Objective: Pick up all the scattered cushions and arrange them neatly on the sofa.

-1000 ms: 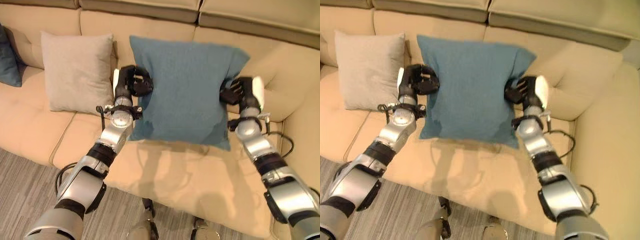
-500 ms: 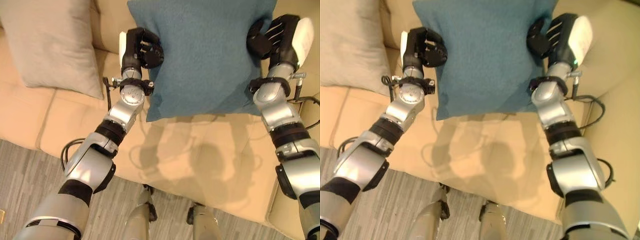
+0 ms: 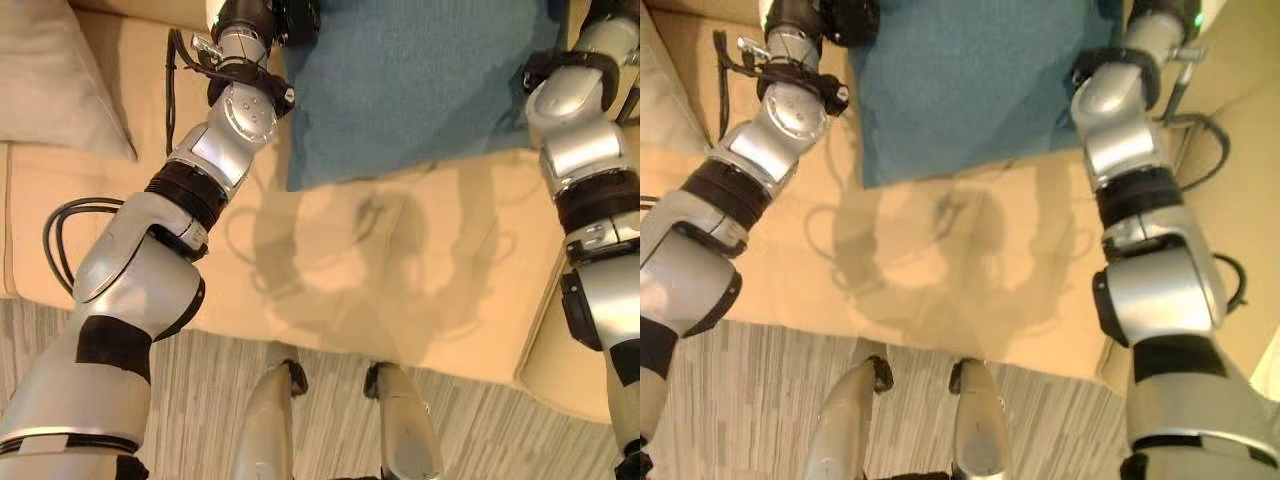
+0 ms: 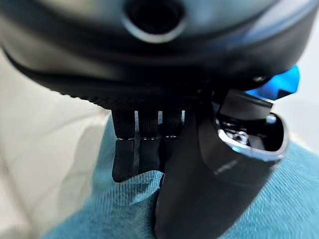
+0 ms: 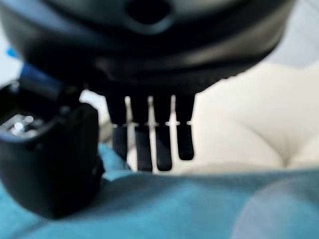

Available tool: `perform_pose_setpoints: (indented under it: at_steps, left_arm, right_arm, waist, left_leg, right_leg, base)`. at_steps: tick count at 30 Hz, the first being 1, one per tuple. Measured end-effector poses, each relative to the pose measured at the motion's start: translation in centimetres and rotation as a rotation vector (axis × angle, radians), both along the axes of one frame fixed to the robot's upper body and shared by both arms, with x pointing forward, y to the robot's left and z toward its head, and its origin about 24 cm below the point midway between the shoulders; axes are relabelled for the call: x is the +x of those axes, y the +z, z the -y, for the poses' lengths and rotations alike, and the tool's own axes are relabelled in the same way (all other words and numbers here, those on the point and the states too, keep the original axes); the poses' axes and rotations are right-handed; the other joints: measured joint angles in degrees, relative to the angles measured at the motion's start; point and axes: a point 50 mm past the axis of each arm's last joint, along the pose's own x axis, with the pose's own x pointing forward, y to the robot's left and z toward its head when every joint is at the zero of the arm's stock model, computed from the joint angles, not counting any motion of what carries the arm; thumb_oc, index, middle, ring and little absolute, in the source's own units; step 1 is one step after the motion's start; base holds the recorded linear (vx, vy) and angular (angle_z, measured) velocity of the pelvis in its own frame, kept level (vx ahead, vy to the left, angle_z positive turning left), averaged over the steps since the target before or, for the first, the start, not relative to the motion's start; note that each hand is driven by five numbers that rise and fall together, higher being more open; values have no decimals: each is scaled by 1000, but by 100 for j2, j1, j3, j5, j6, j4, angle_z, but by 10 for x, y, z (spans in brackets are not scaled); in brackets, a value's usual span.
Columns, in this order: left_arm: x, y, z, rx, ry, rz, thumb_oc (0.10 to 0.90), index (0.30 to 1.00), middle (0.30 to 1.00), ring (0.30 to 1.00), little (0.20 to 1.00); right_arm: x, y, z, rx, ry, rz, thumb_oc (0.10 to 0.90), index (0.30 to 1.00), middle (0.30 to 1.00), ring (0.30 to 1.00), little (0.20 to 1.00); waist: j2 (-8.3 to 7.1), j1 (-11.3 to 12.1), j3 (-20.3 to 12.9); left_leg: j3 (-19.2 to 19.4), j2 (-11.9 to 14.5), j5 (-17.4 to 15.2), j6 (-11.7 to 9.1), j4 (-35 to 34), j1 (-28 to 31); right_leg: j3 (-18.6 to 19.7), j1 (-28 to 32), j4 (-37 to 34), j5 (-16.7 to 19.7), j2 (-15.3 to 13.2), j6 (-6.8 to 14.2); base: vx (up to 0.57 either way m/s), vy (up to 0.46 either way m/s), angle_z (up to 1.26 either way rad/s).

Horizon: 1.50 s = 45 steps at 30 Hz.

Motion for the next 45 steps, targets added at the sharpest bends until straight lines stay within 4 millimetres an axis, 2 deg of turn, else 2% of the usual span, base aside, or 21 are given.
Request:
perform_pose_setpoints:
  at_steps: [2, 3, 4, 5, 7, 9, 12, 14, 15, 16, 20, 24, 28, 31, 33, 35, 36, 37, 41, 44, 45]
  left_arm:
    - [5, -18, 4, 29, 4, -40, 400, 300, 300, 300, 300]
    - [7, -24, 0, 50, 23, -47, 800, 900, 900, 900, 900]
    - [5, -20, 4, 65, 17, -31, 800, 900, 900, 900, 900]
    - [-1, -1, 1, 85, 29, 21, 800, 900, 900, 900, 900]
    - [-3, 3, 0, 106, 32, 37, 800, 900, 900, 900, 900]
    - [2, -17, 6, 209, 58, 10, 800, 900, 900, 900, 900]
    - [1, -27, 5, 243, 28, -13, 800, 900, 900, 900, 900]
    - [5, -55, 9, 67, -114, -117, 800, 900, 900, 900, 900]
    - [9, -84, 14, -85, -194, -217, 800, 900, 900, 900, 900]
    - [10, -94, 16, -142, -225, -258, 800, 900, 900, 900, 900]
    - [12, -97, 13, -207, -257, -290, 800, 900, 900, 900, 900]
    - [15, -93, -4, -277, -219, -286, 800, 900, 900, 900, 900]
    - [16, -86, -43, -359, -124, -256, 800, 900, 900, 900, 900]
    - [3, -90, -76, -807, -197, -160, 800, 900, 900, 900, 900]
    - [-21, -107, -89, -956, -310, -56, 800, 900, 900, 900, 900]
    - [-51, -133, -86, -994, -406, -6, 800, 900, 900, 900, 900]
    - [-59, -158, -91, -974, -379, -49, 800, 900, 900, 900, 900]
    - [-74, -184, -100, -1003, -344, -81, 800, 900, 900, 900, 900]
    - [-105, -255, -124, -1092, -190, -206, 800, 900, 900, 900, 900]
    - [-144, -341, -138, -1189, 23, -470, 800, 900, 900, 900, 900]
    - [-154, -357, -140, -1199, 69, -529, 800, 900, 900, 900, 900]
  right_arm:
    - [6, -19, 3, 2, -8, -48, 400, 300, 300, 300, 300]
    - [8, -32, 7, 8, -26, -71, 400, 300, 300, 300, 300]
    - [8, -32, 8, 16, -36, -63, 400, 300, 300, 300, 300]
    - [4, -20, 9, 34, -35, -24, 800, 900, 900, 900, 900]
    - [6, -24, 8, 51, -29, -42, 800, 900, 900, 900, 900]
    - [13, -49, 16, 69, -50, -119, 800, 900, 900, 900, 900]
    - [14, -67, 25, 125, -60, -163, 800, 900, 900, 900, 900]
    - [11, -89, 31, 142, -54, -183, 800, 900, 900, 900, 900]
    - [11, -107, 36, 140, -73, -232, 800, 900, 900, 900, 900]
    - [10, -112, 38, 143, -77, -242, 800, 900, 900, 900, 900]
    - [6, -124, 48, 180, -95, -259, 800, 900, 900, 900, 900]
    - [1, -147, 64, 241, -115, -310, 800, 900, 900, 900, 900]
    - [-3, -154, 70, 305, -81, -293, 800, 900, 900, 900, 900]
    - [-20, -161, 72, 458, -4, -144, 800, 900, 900, 900, 900]
    - [-51, -184, 88, 510, -45, -61, 800, 900, 900, 900, 900]
    - [-83, -213, 103, 544, -127, -19, 800, 900, 900, 900, 900]
    - [-95, -233, 111, 557, -182, -69, 800, 900, 900, 900, 900]
    - [-106, -251, 114, 550, -206, -128, 800, 900, 900, 900, 900]
    - [-131, -278, 126, 485, -273, -249, 800, 900, 900, 900, 900]
    - [-156, -314, 129, 457, -300, -431, 800, 900, 900, 900, 900]
    - [-159, -322, 127, 461, -290, -469, 800, 900, 900, 900, 900]
  waist:
    - [98, 5, 1]
    - [85, 20, -341]
    - [44, -27, -415]
    - [33, -39, -296]
    - [11, -135, 18]
    - [5, -156, -52]
    - [71, -317, -174]
    - [95, -417, -325]
    - [227, -386, -843]
    - [277, -373, -1016]
    - [321, -340, -1011]
    - [450, -288, -998]
    - [632, -223, -909]
    - [722, -198, -583]
    - [716, -179, -579]
    - [669, -112, -549]
    - [590, -15, -620]
    - [509, 73, -849]
    - [413, 65, -1073]
    - [183, 101, -1291]
    - [117, 107, -1392]
  left_leg:
    - [-11, 60, -1, 1, 0, 160]
    - [46, 21, -25, -11, -1, -81]
    - [108, -45, -54, -53, -2, -158]
    - [97, -26, -105, -131, 0, -174]
    - [126, 5, -101, -136, 0, 102]
    - [173, -25, -110, -144, -3, 294]
    - [196, 64, -516, -488, -2, 438]
    - [188, 13, -520, -484, -4, 543]
    - [212, 29, -748, -598, -10, 252]
    - [263, 31, -755, -598, -9, 93]
    - [293, 27, -694, -677, -9, -25]
    - [273, 2, -623, -630, -7, 3]
    - [252, 1, -605, -608, -6, 46]
    - [220, -7, -579, -572, -5, 438]
    - [13, -33, -577, -569, -3, 659]
    - [-60, -65, -584, -564, -4, 1000]
    - [-62, -67, -603, -561, -5, 1235]
    - [-80, -44, -826, -726, -8, 1345]
    - [-191, -32, -965, -813, -7, 1562]
    - [-249, -22, -1105, -856, -11, 1824]
    - [-249, -13, -1153, -870, -21, 1854]
  right_leg:
    - [-19, -228, 515, -342, -15, 275]
    - [-13, -283, 162, -325, 32, 225]
    - [5, -262, -2, -154, 14, 119]
    - [18, -231, -68, -172, 34, 76]
    - [80, -19, -22, -169, 5, 70]
    - [89, 88, 46, -169, -6, 72]
    - [153, 202, -74, -139, 77, 68]
    - [143, 305, -77, -144, 33, 83]
    - [182, -7, -82, -192, 23, 140]
    - [238, -195, -83, -190, 21, 138]
    - [315, -359, -83, -57, 15, 148]
    - [305, -314, -83, -72, 0, 157]
    - [282, -267, -80, -73, -3, 155]
    - [107, 171, -80, -81, -5, 145]
    - [-92, 532, -79, -225, 0, 143]
    - [-194, 961, -78, -327, -13, 103]
    - [-195, 1206, -83, -371, -8, 133]
    - [-187, 1300, -90, -559, 15, 145]
    - [-257, 1559, -87, -705, 41, 151]
    - [-305, 1864, -91, -802, 59, 173]
    - [-302, 1901, -93, -825, 67, 175]
  base:
    - [4, 33, -9]
    - [-83, 14, 2]
    - [11, 29, 5]
    - [7, 4, 5]
    - [-39, -23, -13]
    - [-24, -12, -22]
    - [14, -25, -21]
    - [-11, -38, -1]
    - [-22, -21, -17]
    - [-13, -6, -19]
    - [-15, -47, -10]
    - [-13, -29, 2]
    - [2, -49, 2]
    - [81, -70, 17]
    - [161, -79, 48]
    - [159, -84, 37]
    - [136, -91, 5]
    - [107, -97, -4]
    - [46, -76, 8]
    - [-37, -27, 9]
    - [-57, -20, 4]
